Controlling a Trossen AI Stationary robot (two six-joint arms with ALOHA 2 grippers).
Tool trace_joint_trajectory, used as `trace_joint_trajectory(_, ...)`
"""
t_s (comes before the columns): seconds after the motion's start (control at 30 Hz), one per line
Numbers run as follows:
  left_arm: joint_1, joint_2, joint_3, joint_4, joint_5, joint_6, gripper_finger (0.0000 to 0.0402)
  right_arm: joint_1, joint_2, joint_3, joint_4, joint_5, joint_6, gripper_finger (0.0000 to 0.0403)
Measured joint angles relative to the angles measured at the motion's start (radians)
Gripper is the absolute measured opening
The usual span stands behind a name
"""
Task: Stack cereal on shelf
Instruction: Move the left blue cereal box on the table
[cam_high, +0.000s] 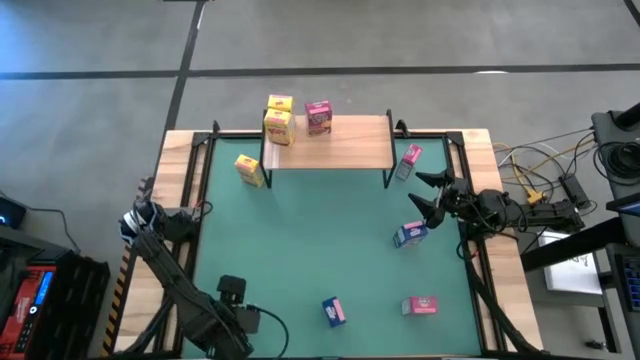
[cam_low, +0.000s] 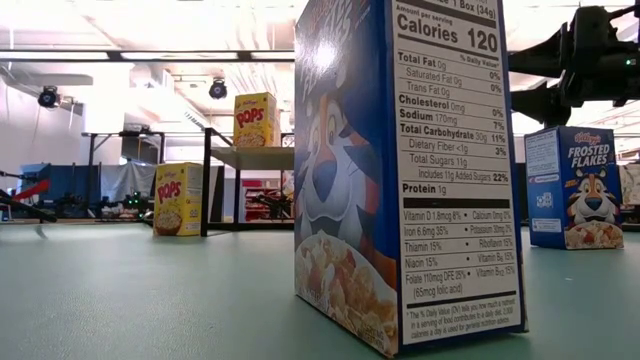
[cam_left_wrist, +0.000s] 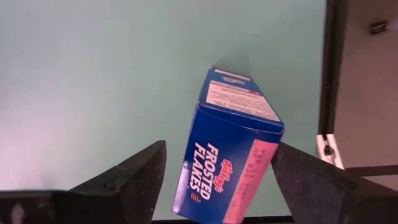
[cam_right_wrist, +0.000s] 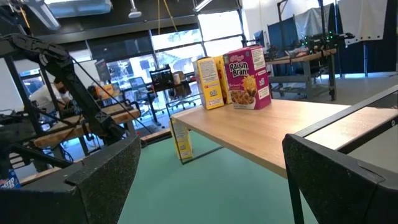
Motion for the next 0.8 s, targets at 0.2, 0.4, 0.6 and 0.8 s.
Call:
trace_joint_trajectory(0.2, -0.006, 0.042, 0.000, -0.012, -0.002, 0.008, 0.0290, 0.000, 0.000, 0.000, 0.000, 0.000, 0.000, 0.0384)
trace_joint_trajectory(0.4, -0.008, 0.090, 0.000, -0.035, -0.026, 0.003, 0.0291, 0.000, 0.000, 0.000, 0.000, 0.000, 0.000, 0.0384)
trace_joint_trajectory(0.6, -0.022, 0.114, 0.000, 0.004, -0.035, -0.080, 0.0299, 0.000, 0.000, 0.000, 0.000, 0.000, 0.000, 0.0384)
trace_joint_trajectory(0.8, -0.033, 0.128, 0.000, -0.011, -0.048, -0.080, 0.0294, 0.000, 0.000, 0.000, 0.000, 0.000, 0.000, 0.0384)
